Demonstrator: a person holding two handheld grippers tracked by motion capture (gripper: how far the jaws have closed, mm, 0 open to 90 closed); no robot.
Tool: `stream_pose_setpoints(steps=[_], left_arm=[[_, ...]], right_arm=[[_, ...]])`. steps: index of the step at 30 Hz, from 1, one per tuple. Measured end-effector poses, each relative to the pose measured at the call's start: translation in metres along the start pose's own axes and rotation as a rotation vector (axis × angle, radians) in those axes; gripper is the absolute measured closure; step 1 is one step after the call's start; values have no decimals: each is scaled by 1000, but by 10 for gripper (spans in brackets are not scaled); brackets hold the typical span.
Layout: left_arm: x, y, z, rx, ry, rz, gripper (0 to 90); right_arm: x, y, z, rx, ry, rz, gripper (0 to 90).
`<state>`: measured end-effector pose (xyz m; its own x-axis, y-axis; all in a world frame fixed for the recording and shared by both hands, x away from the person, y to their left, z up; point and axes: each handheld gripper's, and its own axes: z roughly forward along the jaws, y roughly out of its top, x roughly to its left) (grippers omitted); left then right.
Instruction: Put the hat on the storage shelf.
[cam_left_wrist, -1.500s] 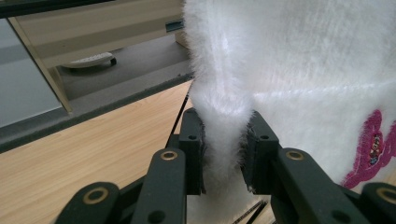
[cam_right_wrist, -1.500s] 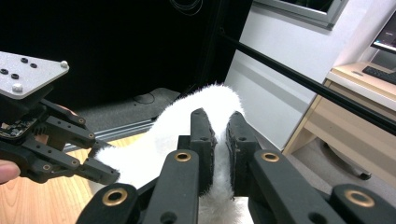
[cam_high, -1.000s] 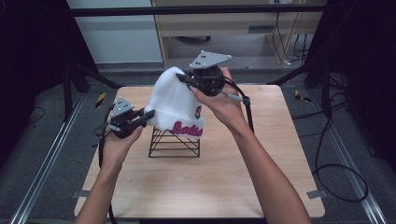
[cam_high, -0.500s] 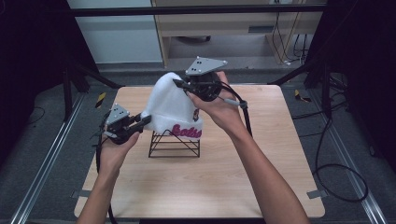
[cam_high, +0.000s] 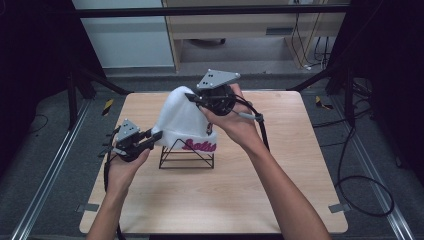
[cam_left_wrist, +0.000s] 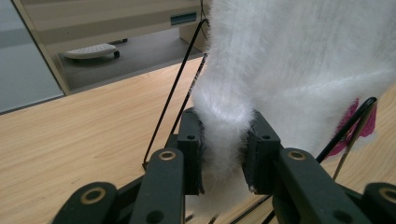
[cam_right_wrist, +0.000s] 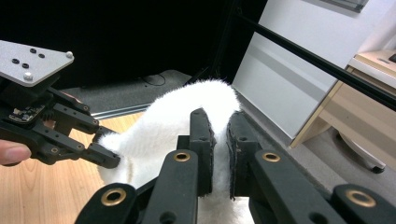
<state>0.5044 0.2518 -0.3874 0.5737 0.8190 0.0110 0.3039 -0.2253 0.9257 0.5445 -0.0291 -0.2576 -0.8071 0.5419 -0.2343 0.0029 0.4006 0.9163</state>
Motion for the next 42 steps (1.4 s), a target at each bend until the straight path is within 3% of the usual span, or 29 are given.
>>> stream_pose_setpoints(steps=[21,42], left_arm=[[-1,-13,1,13,-7,-14,707],[2,-37,4,46,-22,-42,705]], right_arm=[[8,-5,1,24,25,-1,835],[21,-14,8,70,58,-15,835]])
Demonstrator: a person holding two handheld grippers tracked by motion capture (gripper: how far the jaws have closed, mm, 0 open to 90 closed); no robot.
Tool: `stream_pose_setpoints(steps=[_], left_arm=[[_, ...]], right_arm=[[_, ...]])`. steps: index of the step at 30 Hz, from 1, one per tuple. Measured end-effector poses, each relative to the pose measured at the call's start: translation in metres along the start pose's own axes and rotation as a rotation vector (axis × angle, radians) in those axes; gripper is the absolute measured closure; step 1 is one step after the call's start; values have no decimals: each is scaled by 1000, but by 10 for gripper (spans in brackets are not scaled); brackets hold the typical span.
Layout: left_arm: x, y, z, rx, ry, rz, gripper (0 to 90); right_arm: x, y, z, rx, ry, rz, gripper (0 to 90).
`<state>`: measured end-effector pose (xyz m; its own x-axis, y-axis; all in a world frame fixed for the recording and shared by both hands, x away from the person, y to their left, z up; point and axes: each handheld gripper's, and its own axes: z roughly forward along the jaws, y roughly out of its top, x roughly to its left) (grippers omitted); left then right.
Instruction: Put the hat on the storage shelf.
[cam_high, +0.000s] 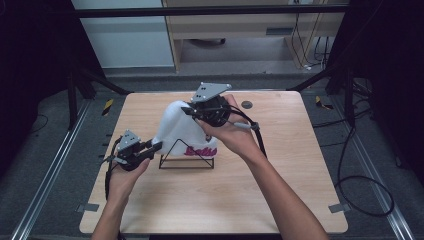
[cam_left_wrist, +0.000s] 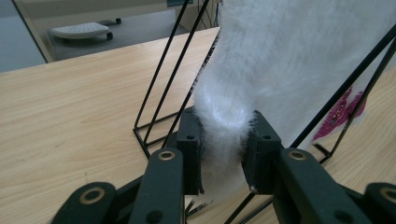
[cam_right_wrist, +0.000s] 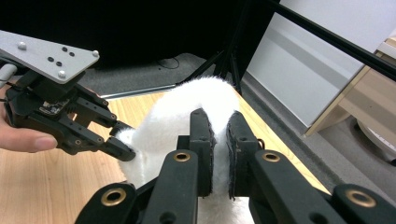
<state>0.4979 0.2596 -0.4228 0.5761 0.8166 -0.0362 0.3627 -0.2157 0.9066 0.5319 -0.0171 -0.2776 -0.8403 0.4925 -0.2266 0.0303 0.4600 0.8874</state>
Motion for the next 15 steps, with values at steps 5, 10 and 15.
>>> stream_pose_setpoints(steps=[5,10,15], left_arm=[[1,-3,1,13,1,0,703],[3,-10,-1,14,3,-20,689],[6,-14,-9,6,21,-46,606]], right_arm=[[3,-1,4,11,4,0,835],[5,-4,9,21,9,7,835],[10,-8,15,43,21,2,835]])
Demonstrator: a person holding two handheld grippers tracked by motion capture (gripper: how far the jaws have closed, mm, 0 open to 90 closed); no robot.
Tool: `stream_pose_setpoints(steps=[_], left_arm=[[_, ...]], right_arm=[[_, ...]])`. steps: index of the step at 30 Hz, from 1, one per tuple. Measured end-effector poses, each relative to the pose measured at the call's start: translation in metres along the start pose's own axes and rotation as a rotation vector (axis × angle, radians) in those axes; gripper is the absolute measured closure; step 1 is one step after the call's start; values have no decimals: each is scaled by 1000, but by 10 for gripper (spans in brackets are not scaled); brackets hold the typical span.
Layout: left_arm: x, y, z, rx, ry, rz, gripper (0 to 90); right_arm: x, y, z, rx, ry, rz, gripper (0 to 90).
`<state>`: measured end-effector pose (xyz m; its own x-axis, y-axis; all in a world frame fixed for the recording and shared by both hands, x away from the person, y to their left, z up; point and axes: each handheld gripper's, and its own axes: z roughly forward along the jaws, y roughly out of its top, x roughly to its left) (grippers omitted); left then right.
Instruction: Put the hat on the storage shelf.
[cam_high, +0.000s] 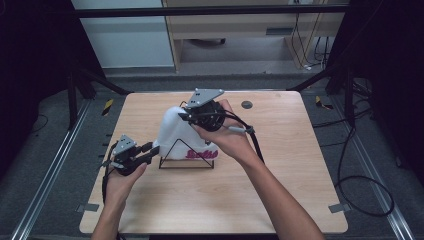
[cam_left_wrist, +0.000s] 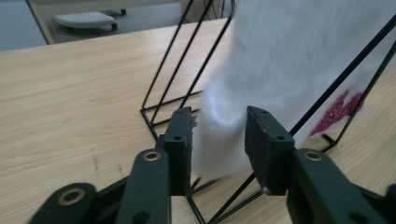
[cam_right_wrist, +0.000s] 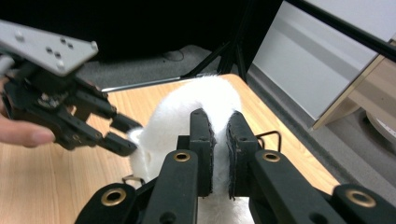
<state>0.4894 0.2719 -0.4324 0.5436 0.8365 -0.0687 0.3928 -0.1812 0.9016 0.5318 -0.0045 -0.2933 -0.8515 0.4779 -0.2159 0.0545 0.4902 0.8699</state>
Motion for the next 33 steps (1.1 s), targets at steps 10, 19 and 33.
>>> stream_pose_setpoints(steps=[10,19,33], left_arm=[[16,0,-20,-11,78,-49,394],[25,-3,-23,55,128,-34,170],[42,-23,-32,148,223,15,67]], right_arm=[[4,-9,9,46,-5,20,696],[-7,-16,-19,31,-24,108,471],[-23,-49,-59,60,-111,185,284]])
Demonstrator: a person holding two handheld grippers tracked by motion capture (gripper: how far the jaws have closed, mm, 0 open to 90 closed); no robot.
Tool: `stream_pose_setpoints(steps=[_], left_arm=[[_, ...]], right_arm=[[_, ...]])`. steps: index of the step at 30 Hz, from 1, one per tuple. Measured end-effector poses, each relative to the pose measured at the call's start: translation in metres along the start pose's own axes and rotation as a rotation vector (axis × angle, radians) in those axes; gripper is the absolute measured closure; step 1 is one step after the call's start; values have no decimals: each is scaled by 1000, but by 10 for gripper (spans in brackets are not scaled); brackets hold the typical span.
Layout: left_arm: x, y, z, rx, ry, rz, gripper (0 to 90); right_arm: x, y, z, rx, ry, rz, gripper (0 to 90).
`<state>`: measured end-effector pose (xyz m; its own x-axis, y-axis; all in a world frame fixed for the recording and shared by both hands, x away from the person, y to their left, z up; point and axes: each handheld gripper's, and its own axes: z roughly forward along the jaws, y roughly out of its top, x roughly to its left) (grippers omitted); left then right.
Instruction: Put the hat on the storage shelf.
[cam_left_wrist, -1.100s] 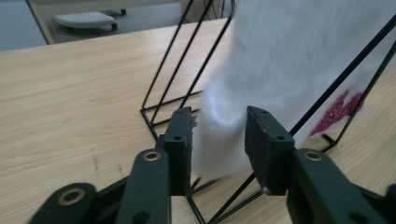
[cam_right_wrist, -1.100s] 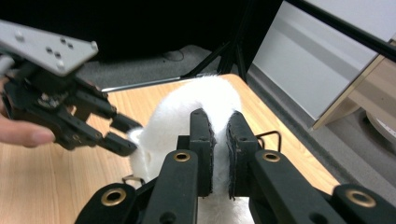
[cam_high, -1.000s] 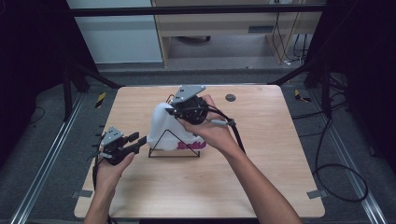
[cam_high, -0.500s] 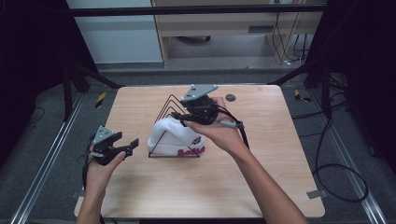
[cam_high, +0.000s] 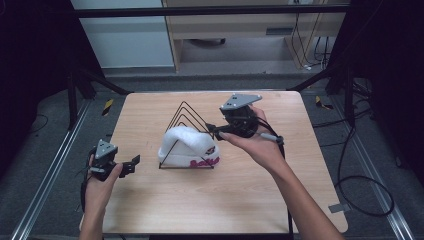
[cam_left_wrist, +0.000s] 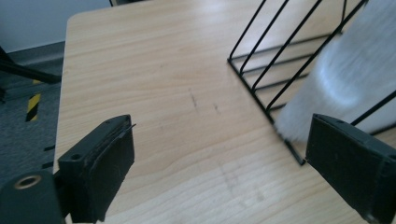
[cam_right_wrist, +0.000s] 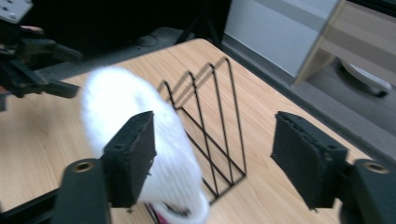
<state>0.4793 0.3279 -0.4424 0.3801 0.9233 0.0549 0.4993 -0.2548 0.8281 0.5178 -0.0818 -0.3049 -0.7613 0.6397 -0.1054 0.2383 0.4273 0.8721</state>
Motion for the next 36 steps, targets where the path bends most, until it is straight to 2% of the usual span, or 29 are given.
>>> stream_pose_setpoints(steps=[3,4,9,15,16,19,20,21,22,27,30,32,34,36], left_arm=[[0,-4,3,15,7,11,65],[0,-9,7,33,-6,15,59],[-4,-14,14,58,-21,25,54],[-8,-20,23,106,-28,34,48],[-10,-24,28,130,-36,41,48],[-12,-28,33,146,-41,38,46],[-12,-28,33,146,-41,38,46],[-12,-29,34,146,-39,35,46],[-12,-30,36,143,-39,28,46],[-10,-34,40,158,-38,9,45],[-10,-37,43,166,-37,6,46],[-10,-39,45,170,-37,1,45],[-10,-41,49,202,-26,-5,42],[-9,-42,50,190,-29,-16,25]], right_arm=[[-3,-7,-5,5,-17,18,255],[-7,-15,-9,14,-32,34,223],[-15,-39,-17,41,-65,77,147],[-23,-67,-24,60,-92,124,107],[-24,-82,-25,70,-102,145,101],[-26,-111,-25,99,-115,172,97],[-26,-111,-25,99,-115,172,97],[-27,-121,-25,109,-118,187,97],[-29,-143,-23,140,-131,216,98],[-35,-194,-21,200,-173,299,107],[-36,-214,-19,236,-198,326,107],[-36,-219,-19,242,-207,334,107],[-37,-229,-16,259,-234,344,107],[-35,-233,-14,269,-259,337,108]])
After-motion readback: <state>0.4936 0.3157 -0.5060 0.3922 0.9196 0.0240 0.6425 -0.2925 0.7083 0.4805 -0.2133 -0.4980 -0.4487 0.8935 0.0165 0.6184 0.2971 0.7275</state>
